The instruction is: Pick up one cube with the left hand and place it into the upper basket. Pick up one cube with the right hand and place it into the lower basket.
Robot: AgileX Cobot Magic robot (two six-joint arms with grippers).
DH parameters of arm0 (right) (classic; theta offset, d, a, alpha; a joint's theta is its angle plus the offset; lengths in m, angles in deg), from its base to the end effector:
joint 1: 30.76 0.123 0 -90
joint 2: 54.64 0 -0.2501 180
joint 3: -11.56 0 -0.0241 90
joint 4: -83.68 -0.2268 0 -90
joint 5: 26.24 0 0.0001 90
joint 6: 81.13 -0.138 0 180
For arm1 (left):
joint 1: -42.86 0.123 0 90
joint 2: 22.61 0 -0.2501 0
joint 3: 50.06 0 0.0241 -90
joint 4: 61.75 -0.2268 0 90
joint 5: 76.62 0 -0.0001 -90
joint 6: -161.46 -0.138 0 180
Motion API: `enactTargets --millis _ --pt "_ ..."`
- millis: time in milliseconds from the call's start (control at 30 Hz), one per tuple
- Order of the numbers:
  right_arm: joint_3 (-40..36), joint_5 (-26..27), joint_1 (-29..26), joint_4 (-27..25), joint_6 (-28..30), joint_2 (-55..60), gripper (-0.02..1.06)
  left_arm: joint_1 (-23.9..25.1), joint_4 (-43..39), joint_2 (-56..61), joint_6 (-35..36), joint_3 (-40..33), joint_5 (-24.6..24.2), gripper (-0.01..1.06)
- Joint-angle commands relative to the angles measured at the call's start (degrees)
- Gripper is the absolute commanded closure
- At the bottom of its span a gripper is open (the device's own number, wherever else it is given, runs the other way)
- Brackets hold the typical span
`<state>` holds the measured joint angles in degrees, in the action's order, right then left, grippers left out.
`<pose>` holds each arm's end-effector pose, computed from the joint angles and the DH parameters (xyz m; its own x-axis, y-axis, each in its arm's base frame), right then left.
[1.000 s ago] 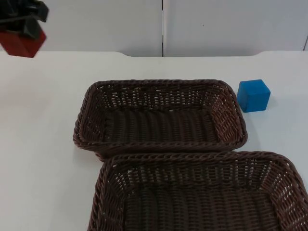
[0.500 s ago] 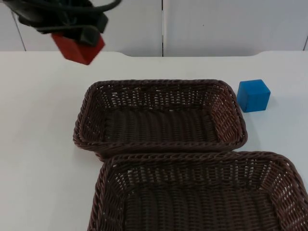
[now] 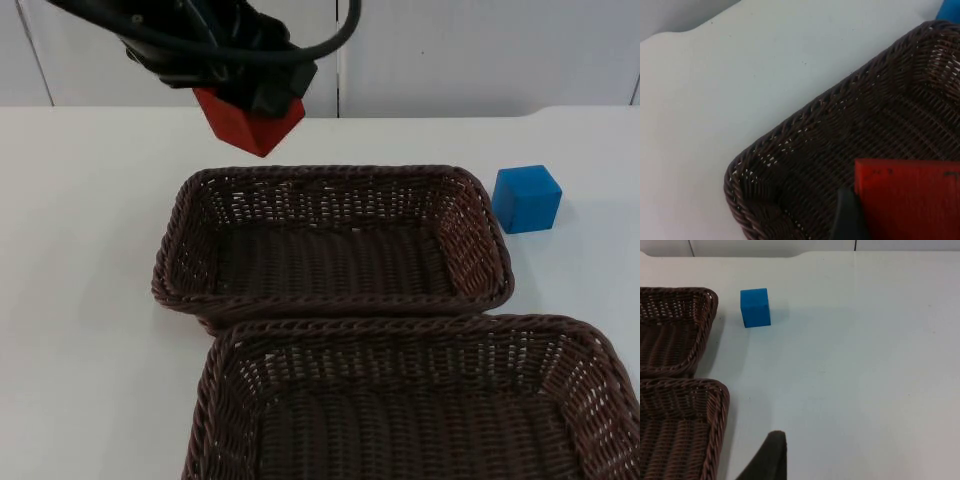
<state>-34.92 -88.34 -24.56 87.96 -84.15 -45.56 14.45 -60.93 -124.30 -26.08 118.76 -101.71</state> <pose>0.0491 -0.0038 0.2467 -0.4613 -0.0323 -0.8867 -0.0415 0.9990 -0.0149 0.3174 -0.1727 0.1994 -0.5919 0.4547 -0.6655 0.5533 0.8296 0.0748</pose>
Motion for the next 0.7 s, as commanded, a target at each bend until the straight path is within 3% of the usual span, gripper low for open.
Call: enactTargets --millis 0,667 --pt "-0.1 0.3 -0.4 0.1 0.2 -0.2 -0.01 -0.3 -0.2 0.5 0.4 0.0 0.4 1.05" --pt "-0.1 0.3 -0.4 0.1 0.2 -0.2 -0.01 -0.3 0.0 -1.7 0.4 0.0 2.2 1.05"
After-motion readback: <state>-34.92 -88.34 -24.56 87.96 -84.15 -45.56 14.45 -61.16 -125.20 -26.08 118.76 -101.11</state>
